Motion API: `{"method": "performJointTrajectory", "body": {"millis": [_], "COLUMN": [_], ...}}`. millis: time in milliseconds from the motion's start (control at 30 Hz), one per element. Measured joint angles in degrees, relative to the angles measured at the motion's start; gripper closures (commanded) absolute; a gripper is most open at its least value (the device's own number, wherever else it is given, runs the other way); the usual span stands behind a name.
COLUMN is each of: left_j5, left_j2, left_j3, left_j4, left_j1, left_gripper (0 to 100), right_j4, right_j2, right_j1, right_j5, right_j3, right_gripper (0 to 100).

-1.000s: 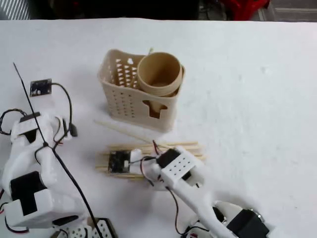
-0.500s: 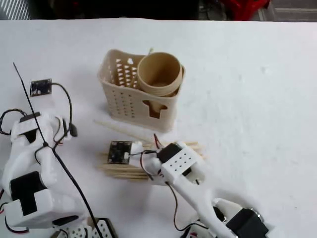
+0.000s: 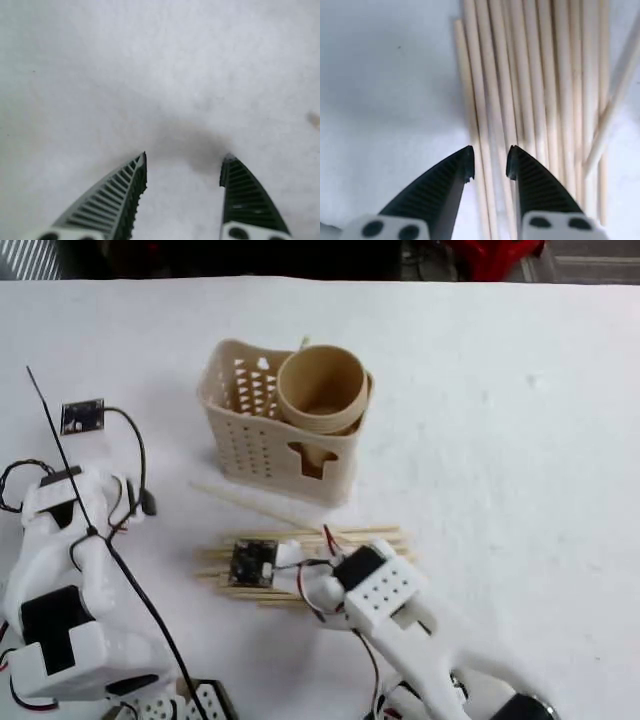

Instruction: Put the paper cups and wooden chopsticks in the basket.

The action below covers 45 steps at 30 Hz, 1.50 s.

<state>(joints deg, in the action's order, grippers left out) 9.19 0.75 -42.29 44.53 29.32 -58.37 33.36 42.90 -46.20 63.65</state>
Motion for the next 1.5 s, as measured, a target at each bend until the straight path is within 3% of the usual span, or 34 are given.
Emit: {"method": "performJointTrajectory", "body": {"millis": [367, 500, 767, 1200, 1333, 1500], "left_j5": [0.00, 0.00, 0.00, 0.00, 0.00, 0.00], "left_j2": [0.00, 0.00, 0.00, 0.00, 0.00, 0.00], "left_j3": [0.00, 0.00, 0.00, 0.00, 0.00, 0.00], "left_j4": [0.00, 0.00, 0.00, 0.00, 0.00, 0.00], "left_j1": [0.00, 0.00, 0.00, 0.00, 0.00, 0.00], "left_gripper": [76, 76, 76, 76, 76, 76], "right_j4": [7.74, 7.91, 8.35, -5.45, -9.14, -13.19], "right_j2": [-7.65, -11.16, -10.99, 19.52, 22.86, 18.64], "right_j1": [-0.26, -0.44, -0.53, -0.35, -0.35, -0.35], "right_j5": [-0.09, -0.09, -0.18, 5.54, 9.14, 13.89], "right_j3": [1.85, -0.26, -0.62, -0.79, -8.62, -29.36], "right_gripper": [88.3, 98.9, 98.2, 98.2, 98.2, 98.2]}}
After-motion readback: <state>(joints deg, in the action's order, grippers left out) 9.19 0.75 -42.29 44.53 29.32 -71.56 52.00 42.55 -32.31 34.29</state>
